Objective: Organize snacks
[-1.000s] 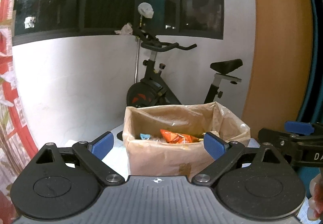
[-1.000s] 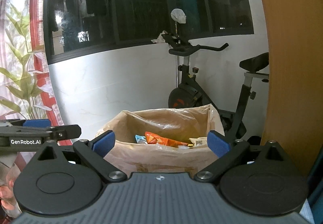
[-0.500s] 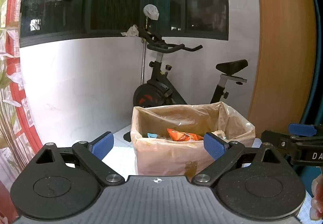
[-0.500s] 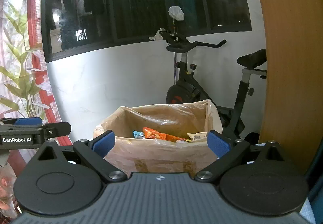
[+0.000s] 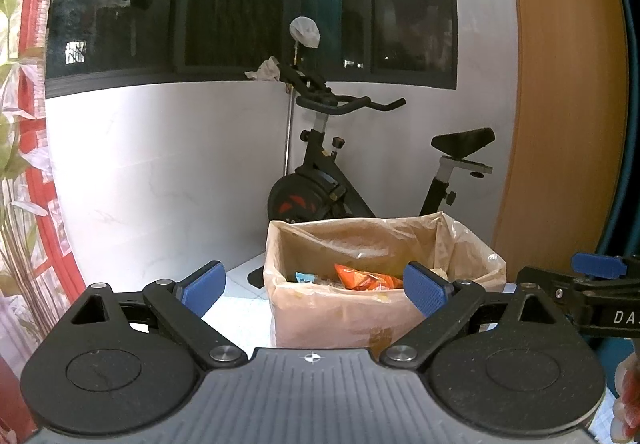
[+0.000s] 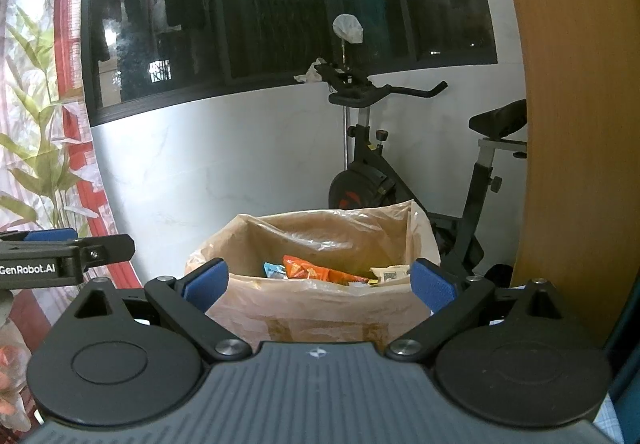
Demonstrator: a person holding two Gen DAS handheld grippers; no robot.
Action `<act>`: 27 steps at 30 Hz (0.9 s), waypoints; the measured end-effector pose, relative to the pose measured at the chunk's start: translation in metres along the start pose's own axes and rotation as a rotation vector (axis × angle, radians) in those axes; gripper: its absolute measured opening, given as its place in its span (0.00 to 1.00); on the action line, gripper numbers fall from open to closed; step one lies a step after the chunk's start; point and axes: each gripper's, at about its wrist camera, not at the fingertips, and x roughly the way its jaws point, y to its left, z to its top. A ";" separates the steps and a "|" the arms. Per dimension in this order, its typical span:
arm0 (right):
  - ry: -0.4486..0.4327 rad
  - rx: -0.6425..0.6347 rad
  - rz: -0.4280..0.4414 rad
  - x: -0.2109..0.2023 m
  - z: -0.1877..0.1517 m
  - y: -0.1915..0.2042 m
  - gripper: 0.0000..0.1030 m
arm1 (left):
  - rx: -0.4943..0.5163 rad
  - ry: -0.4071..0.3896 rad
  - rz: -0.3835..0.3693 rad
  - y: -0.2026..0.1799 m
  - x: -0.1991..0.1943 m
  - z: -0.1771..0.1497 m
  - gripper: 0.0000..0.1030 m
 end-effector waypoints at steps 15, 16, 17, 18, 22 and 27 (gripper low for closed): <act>-0.004 -0.005 0.000 -0.001 0.000 0.001 0.97 | -0.010 -0.007 -0.011 0.006 -0.006 0.002 0.94; -0.003 -0.005 0.000 -0.001 0.000 0.001 0.97 | -0.011 -0.008 -0.011 0.007 -0.006 0.002 0.94; -0.003 -0.005 0.000 -0.001 0.000 0.001 0.97 | -0.012 -0.010 -0.012 0.007 -0.007 0.002 0.94; -0.004 -0.004 0.001 -0.001 0.000 0.001 0.97 | -0.012 -0.012 -0.011 0.007 -0.008 0.003 0.94; -0.003 -0.005 0.001 -0.001 0.000 0.001 0.97 | -0.011 -0.013 -0.011 0.007 -0.007 0.002 0.94; 0.001 -0.007 0.002 -0.001 -0.001 0.002 0.97 | -0.026 -0.008 -0.020 0.012 -0.006 0.002 0.94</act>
